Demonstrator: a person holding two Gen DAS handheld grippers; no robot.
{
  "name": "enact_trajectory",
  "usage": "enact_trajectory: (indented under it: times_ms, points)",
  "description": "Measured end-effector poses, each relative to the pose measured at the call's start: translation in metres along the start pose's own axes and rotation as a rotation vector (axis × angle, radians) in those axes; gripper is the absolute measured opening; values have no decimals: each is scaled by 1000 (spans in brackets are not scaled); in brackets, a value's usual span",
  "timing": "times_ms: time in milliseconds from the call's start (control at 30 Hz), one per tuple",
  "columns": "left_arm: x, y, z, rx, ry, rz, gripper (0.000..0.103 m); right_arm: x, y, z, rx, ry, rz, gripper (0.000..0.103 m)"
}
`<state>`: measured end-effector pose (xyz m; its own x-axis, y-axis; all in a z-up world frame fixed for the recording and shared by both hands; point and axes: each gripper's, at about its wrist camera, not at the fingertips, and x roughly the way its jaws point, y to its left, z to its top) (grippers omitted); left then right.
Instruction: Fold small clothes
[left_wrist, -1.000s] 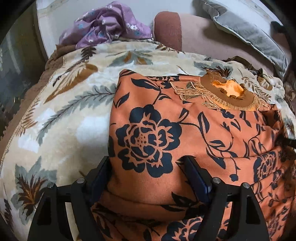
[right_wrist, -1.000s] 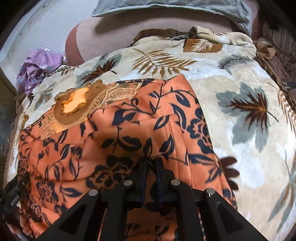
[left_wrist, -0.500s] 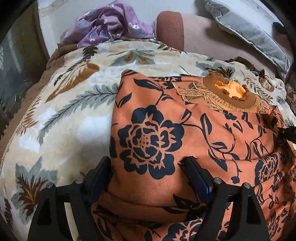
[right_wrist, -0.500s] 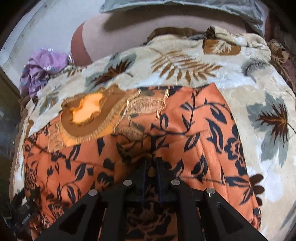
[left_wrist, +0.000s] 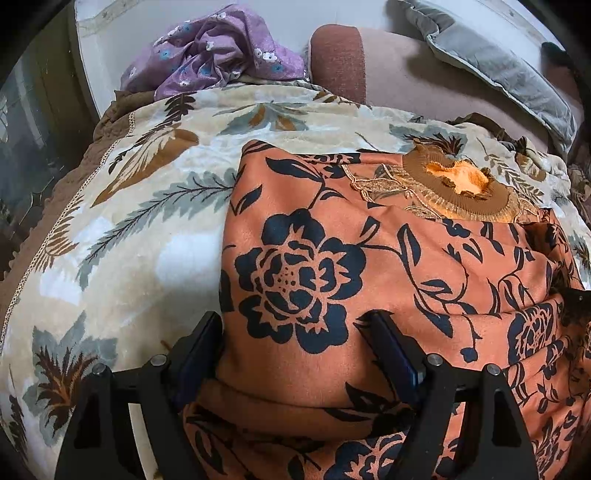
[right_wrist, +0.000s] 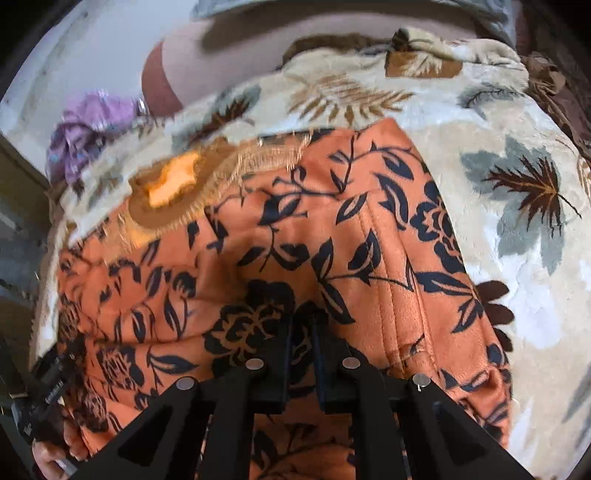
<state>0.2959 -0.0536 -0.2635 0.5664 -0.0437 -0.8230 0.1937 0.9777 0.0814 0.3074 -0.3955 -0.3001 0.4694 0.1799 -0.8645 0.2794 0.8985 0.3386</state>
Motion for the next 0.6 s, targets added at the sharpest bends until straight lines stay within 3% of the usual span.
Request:
enact_trajectory:
  times_ms: [133,300,400,600]
  points:
    - [0,0,0,-2,1,-1,84,-11,6,-1,-29,16,-8,13]
    - [2,1,0,-5,0,1,85,-9,25,-6,-53,34,89,13]
    - [3,1,-1,-9,2,-3,86,10,37,-9,-85,36,52,14]
    - [-4,4,2,-31,-11,-20,87,-2,49,-8,-113,31,50,14]
